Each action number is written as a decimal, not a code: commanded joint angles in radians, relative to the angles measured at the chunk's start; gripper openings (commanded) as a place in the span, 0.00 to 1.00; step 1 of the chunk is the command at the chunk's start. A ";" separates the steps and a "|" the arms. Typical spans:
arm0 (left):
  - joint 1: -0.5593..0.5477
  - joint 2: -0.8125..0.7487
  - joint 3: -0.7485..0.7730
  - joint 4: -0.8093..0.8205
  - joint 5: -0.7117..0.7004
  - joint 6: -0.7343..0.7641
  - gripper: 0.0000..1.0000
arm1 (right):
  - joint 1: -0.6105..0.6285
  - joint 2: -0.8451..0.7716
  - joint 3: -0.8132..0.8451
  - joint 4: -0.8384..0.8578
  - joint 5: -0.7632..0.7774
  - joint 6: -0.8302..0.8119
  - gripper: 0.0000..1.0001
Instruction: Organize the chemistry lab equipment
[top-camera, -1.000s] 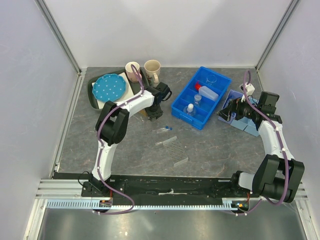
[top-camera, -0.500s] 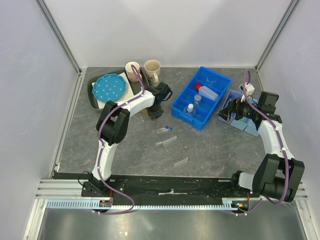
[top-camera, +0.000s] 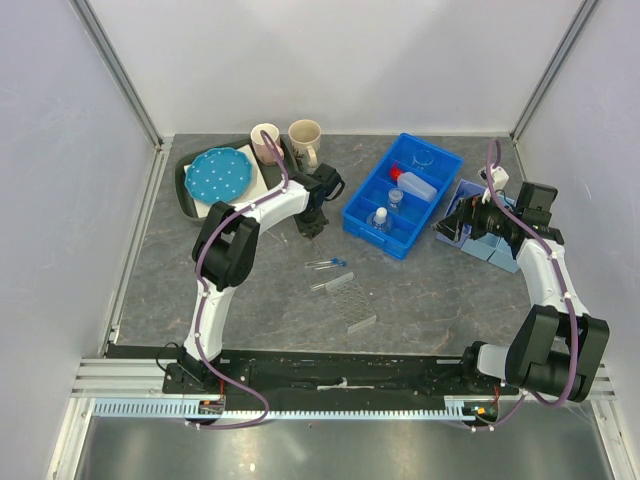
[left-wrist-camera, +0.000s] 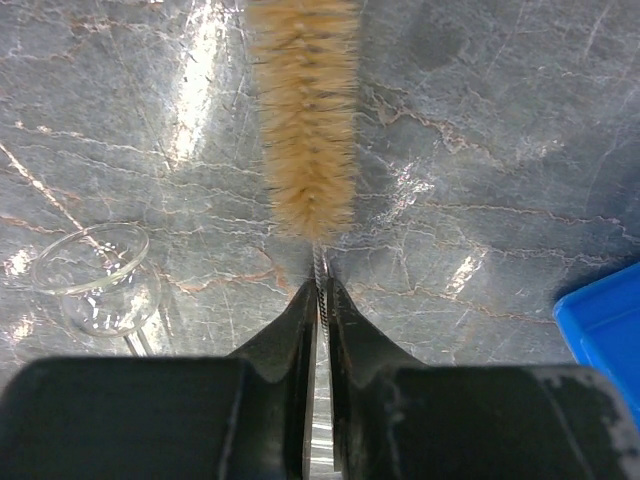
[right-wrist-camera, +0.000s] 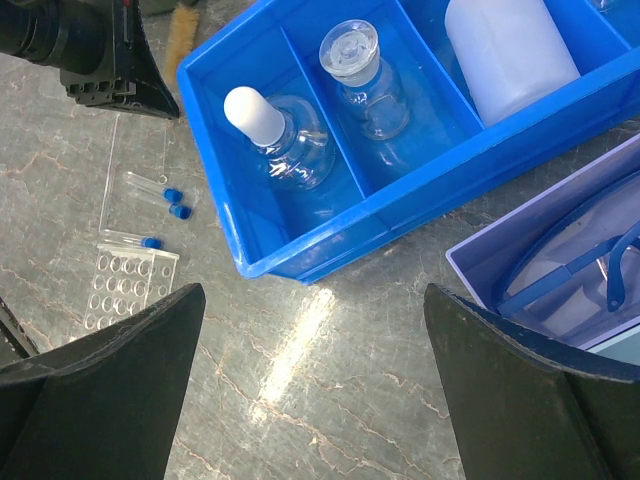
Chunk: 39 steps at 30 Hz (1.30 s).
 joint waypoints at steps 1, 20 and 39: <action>0.006 -0.042 0.034 0.047 0.014 -0.031 0.13 | 0.006 0.002 0.042 0.004 -0.017 -0.023 0.98; 0.006 -0.260 -0.029 0.121 0.157 0.117 0.02 | 0.006 0.007 0.039 -0.008 -0.057 -0.040 0.98; -0.009 -0.987 -0.986 1.273 0.633 0.105 0.02 | 0.232 -0.092 0.160 -0.155 -0.289 -0.020 0.98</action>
